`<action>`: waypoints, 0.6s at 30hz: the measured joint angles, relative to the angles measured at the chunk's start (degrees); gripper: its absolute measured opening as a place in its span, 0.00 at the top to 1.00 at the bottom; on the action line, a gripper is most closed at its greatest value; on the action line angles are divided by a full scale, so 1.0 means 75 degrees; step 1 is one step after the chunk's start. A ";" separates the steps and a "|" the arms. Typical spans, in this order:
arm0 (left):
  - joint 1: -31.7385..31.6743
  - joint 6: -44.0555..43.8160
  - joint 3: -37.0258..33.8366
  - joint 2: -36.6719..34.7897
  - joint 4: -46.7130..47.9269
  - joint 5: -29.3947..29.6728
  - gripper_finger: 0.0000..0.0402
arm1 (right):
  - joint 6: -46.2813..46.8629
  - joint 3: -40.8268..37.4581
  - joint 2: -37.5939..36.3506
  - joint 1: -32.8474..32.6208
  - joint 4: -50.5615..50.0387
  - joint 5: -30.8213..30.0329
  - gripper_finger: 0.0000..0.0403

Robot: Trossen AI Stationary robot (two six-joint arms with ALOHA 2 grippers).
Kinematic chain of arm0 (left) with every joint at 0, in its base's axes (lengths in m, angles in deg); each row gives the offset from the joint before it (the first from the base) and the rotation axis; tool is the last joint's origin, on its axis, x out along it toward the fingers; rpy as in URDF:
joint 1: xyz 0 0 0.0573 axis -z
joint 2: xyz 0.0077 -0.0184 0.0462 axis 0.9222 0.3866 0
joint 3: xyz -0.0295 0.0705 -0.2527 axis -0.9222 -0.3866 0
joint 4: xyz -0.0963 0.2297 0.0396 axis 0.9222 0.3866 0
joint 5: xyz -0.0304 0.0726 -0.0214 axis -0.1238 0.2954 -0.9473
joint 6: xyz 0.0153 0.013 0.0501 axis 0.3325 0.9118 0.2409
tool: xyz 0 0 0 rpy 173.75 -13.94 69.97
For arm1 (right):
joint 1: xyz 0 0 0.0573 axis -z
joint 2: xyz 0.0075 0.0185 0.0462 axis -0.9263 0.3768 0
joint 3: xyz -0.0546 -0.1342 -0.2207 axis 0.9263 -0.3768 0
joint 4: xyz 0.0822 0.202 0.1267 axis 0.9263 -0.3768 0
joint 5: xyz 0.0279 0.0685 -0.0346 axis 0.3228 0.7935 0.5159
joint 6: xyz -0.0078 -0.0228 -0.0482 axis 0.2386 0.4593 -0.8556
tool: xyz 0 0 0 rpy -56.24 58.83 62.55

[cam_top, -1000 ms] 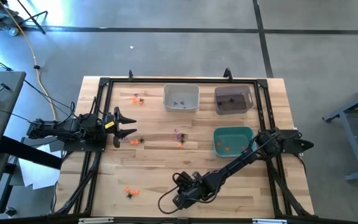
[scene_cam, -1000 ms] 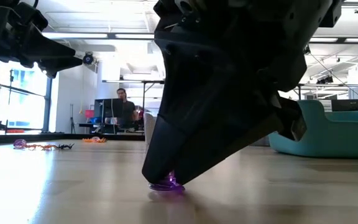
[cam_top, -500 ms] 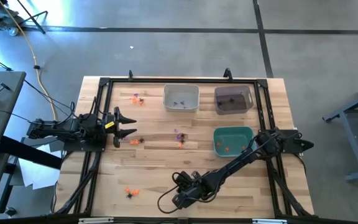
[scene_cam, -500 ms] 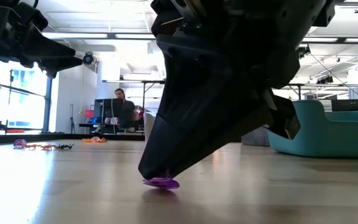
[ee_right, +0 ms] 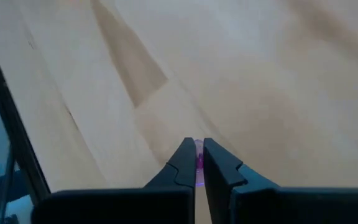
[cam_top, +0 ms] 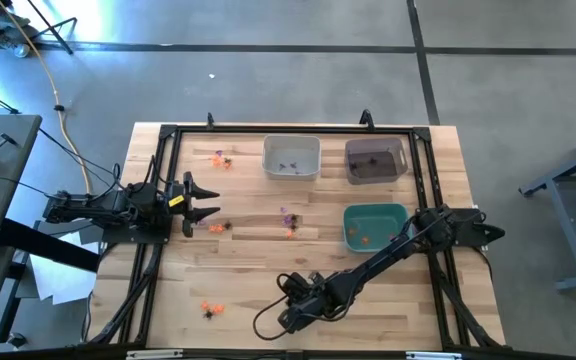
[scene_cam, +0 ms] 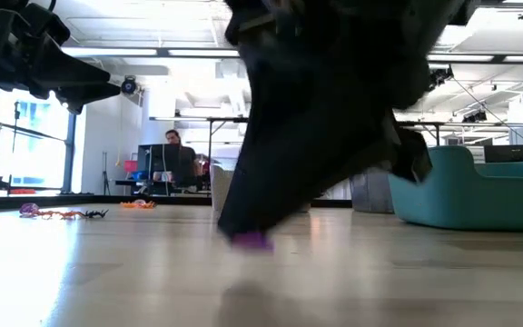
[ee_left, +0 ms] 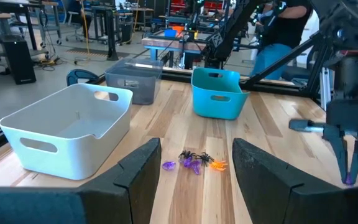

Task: Sort Halloween decoration
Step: Put the purple witch hat toy into the white bin

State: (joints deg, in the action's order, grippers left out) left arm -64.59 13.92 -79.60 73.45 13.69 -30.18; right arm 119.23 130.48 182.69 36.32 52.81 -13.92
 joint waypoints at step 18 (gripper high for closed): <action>0.0001 -0.0001 0.0002 -0.0001 -0.0002 -0.0001 0.54 | -0.2346 0.0006 -0.1642 0.1880 -0.3268 -0.0384 0.99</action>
State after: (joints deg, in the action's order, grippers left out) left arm -64.59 13.91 -79.59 73.44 13.67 -30.19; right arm 101.63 130.52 170.38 50.42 28.30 -16.80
